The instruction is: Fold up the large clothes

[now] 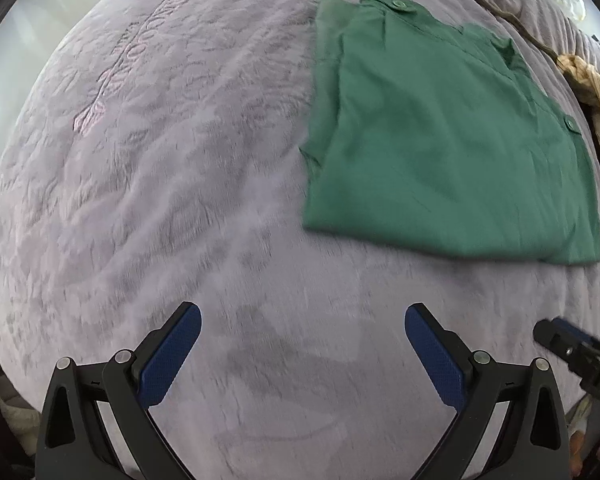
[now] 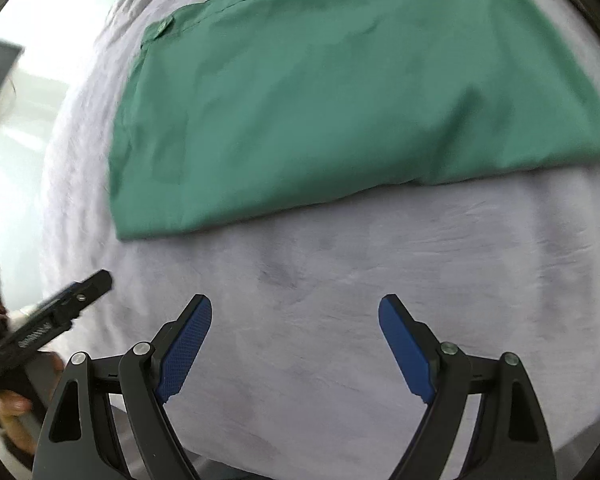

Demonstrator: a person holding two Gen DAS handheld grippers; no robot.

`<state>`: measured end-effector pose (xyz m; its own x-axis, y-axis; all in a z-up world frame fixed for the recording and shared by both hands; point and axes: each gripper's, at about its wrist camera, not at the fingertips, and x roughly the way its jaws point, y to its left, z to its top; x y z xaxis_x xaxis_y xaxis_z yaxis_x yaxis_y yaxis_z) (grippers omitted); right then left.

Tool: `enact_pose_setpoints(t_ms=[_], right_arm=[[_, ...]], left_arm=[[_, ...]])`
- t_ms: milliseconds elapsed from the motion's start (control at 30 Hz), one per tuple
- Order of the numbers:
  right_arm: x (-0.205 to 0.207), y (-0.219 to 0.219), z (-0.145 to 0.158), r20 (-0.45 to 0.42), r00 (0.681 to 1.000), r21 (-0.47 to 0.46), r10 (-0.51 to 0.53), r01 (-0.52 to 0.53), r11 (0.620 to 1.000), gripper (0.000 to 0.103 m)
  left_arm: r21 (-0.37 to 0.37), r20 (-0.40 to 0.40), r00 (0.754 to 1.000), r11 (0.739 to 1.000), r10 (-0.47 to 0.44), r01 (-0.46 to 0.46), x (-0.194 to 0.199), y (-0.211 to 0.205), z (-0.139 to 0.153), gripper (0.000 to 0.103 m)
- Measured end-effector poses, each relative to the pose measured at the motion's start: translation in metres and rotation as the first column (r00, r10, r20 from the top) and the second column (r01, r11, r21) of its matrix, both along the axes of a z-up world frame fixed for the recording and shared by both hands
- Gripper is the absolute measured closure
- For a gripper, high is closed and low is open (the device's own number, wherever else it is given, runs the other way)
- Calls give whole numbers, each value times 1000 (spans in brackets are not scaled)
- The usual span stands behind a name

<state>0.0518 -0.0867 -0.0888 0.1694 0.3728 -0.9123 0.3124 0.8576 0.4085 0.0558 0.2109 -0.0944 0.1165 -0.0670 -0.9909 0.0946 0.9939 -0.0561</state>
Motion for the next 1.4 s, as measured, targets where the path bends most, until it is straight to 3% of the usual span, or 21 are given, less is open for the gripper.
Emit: enact_pose_setpoints(t_ms=[100,167,267,467,700,833,933,967,1000,1033,1067,1133,1267,1400], right_arm=[[7,-4,-15,7,998,164,-63,62,985,15],[12,-7,-26,2,992,289,-125,119,950,15],[21,-5,-36,20,985,389,-173,151,909,15],[39,2,-59,34,977,530,-209,159,833,15],[46,5,-74,29,952,643,-305,216,735,15],[53,15,-83,7,931,709,-365,253,658,15],[55,20,-86,1,918,724,-396,272,634,16],[55,21,-86,-7,918,725,-396,278,631,28],[53,23,-85,-17,922,723,-388,279,632,65],[54,22,-85,-28,926,712,-377,283,643,87],[56,22,-86,-32,929,711,-370,281,645,95],[55,15,-78,-2,929,737,-369,251,628,96],[63,11,-45,109,937,720,-332,156,676,96],[65,6,-30,158,945,699,-287,99,708,96]], left_arm=[[-11,24,1000,1000,4,-4,21,6,-9,1],[-21,34,999,1000,8,-7,32,9,-16,1],[-46,49,999,999,13,-10,46,14,-24,1],[-81,81,997,997,11,-4,85,19,-30,1],[-119,94,995,992,-24,35,101,2,-27,1],[-227,136,991,973,-8,39,120,1,-11,1],[-289,139,990,957,18,23,136,3,-7,1],[-297,137,990,955,23,19,134,-2,-1,1],[-308,132,991,951,20,22,138,-3,-1,1],[-326,119,993,945,10,29,144,-4,-6,1],[-346,103,995,937,1,35,144,-8,-5,1],[-387,66,998,921,-10,35,137,-23,-11,1],[-445,-1,999,895,-36,31,134,-43,-20,1],[-557,-17,999,830,-39,23,138,-53,-9,1]])
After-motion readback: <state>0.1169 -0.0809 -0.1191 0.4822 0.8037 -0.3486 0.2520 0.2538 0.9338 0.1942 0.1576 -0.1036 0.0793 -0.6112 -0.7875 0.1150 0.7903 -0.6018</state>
